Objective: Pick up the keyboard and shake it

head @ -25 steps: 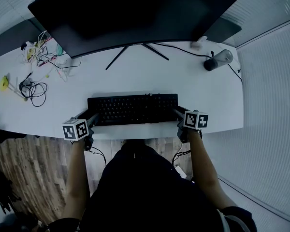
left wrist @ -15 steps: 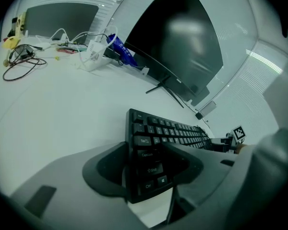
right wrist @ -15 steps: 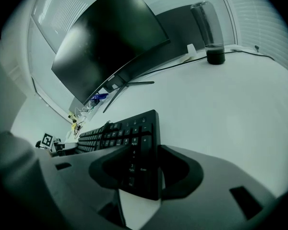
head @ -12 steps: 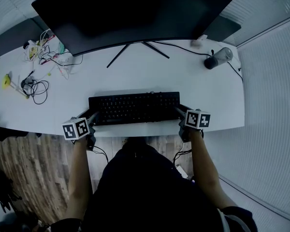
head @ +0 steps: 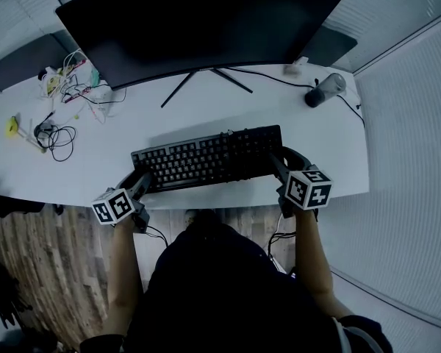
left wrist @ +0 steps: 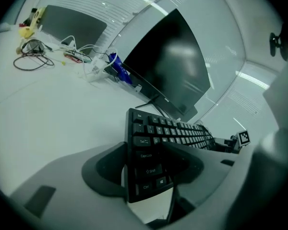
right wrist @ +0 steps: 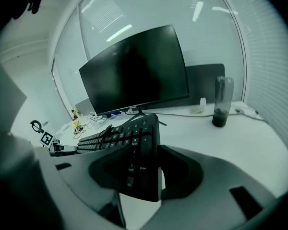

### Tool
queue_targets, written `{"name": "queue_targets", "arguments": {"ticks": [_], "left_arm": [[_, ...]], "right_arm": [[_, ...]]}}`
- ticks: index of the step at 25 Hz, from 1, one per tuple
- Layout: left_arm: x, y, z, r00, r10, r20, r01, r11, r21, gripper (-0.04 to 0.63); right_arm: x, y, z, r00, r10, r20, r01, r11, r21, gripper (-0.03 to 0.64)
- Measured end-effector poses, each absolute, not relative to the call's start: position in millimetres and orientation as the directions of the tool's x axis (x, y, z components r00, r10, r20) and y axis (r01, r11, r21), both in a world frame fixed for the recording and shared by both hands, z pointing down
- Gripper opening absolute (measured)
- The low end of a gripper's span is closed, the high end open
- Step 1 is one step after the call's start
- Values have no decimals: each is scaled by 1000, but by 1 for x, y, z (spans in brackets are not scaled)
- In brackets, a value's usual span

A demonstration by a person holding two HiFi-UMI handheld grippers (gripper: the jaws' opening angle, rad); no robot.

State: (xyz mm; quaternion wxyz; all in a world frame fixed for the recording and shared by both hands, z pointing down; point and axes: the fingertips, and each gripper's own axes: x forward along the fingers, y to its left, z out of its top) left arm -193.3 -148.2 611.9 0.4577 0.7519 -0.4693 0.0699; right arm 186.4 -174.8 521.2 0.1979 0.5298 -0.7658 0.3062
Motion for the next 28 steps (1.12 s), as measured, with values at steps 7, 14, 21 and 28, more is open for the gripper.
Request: {"name": "queue_targets", "arguments": {"ticks": [7,14,21,28], "left_arm": [[-182,-147,606,592,-681,432,-686,-144,713,245],[-196,-169,524,484,-773,410,-828,-254,500,242],[-192,-171,447,398,-833,385,-912,-315,262,239],[-199,-155,490,409,-840,357,-856,-219,468,239]], "right_arm": [[180,-178,458,-308,-777,549,-946,313,-87,201],[197,-166,487,-358,-813,460,-921,224,-320,199],[199,-157,506,-421,-826,375,-829,182,-529,198],[196,-173,454,-380,-839,389,-913,272,-305,198]]}}
